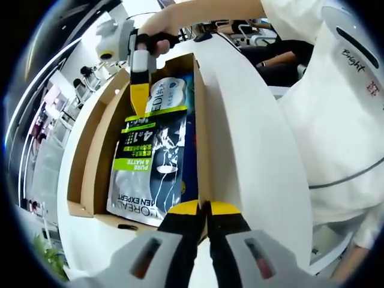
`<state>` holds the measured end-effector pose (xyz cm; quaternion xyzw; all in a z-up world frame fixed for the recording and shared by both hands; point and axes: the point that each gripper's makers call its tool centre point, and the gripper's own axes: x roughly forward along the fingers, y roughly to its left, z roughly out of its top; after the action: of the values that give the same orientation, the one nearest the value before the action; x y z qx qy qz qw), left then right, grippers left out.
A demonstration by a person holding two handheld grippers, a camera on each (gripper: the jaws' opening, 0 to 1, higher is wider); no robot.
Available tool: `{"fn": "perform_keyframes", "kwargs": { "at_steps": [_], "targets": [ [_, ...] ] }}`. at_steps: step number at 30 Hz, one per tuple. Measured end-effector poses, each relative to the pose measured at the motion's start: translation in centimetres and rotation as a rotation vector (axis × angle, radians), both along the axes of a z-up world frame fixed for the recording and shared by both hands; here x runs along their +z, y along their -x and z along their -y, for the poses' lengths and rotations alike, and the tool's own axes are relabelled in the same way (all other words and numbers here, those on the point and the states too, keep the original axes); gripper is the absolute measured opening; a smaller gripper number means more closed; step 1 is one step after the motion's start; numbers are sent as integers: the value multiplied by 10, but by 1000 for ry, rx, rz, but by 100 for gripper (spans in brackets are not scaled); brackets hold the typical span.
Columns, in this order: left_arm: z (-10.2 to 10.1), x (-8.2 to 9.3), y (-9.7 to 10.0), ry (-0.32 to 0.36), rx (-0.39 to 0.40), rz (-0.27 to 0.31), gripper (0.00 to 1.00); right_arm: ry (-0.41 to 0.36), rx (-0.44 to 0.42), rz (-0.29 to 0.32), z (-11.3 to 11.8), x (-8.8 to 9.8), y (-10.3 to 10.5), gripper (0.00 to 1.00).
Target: Operate the shoe box by opening the lid, removing the specified soft item, and placing it in the target area until the item is outside and the box remains undamaged.
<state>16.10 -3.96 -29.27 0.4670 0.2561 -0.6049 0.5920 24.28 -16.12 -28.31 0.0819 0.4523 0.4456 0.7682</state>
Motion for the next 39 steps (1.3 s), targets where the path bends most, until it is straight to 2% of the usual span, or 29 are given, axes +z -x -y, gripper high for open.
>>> {"fn": "perform_keyframes", "kwargs": {
  "at_steps": [5, 15, 19, 21, 22, 23, 26, 29, 33, 36, 39],
  "targets": [
    [0, 0, 0, 3, 1, -1, 3, -34, -9, 14, -4, 6, -1, 24],
    [0, 0, 0, 3, 1, 0, 3, -137, -33, -12, -7, 19, 3, 22],
    [0, 0, 0, 2, 4, 0, 3, -246, -66, -55, -20, 33, 6, 21],
    [0, 0, 0, 1, 2, 1, 3, -192, -79, -77, -18, 25, 9, 21],
    [0, 0, 0, 1, 4, 0, 3, -153, -95, -20, -16, 21, 2, 20],
    [0, 0, 0, 1, 4, 0, 3, -135, -89, -2, -15, 20, 2, 20],
    [0, 0, 0, 1, 3, 3, 3, -153, -68, -76, -22, 16, 9, 22],
    [0, 0, 0, 1, 3, 2, 3, -120, -54, -70, -23, 9, 12, 20],
    [0, 0, 0, 1, 2, 2, 3, -114, -69, -59, -24, 8, 7, 16],
    [0, 0, 0, 2, 0, 5, 3, -125, -56, -50, -28, 9, 5, 17],
    [0, 0, 0, 4, 0, 4, 3, -143, -50, -68, -33, 10, 6, 17]
  ]
}}
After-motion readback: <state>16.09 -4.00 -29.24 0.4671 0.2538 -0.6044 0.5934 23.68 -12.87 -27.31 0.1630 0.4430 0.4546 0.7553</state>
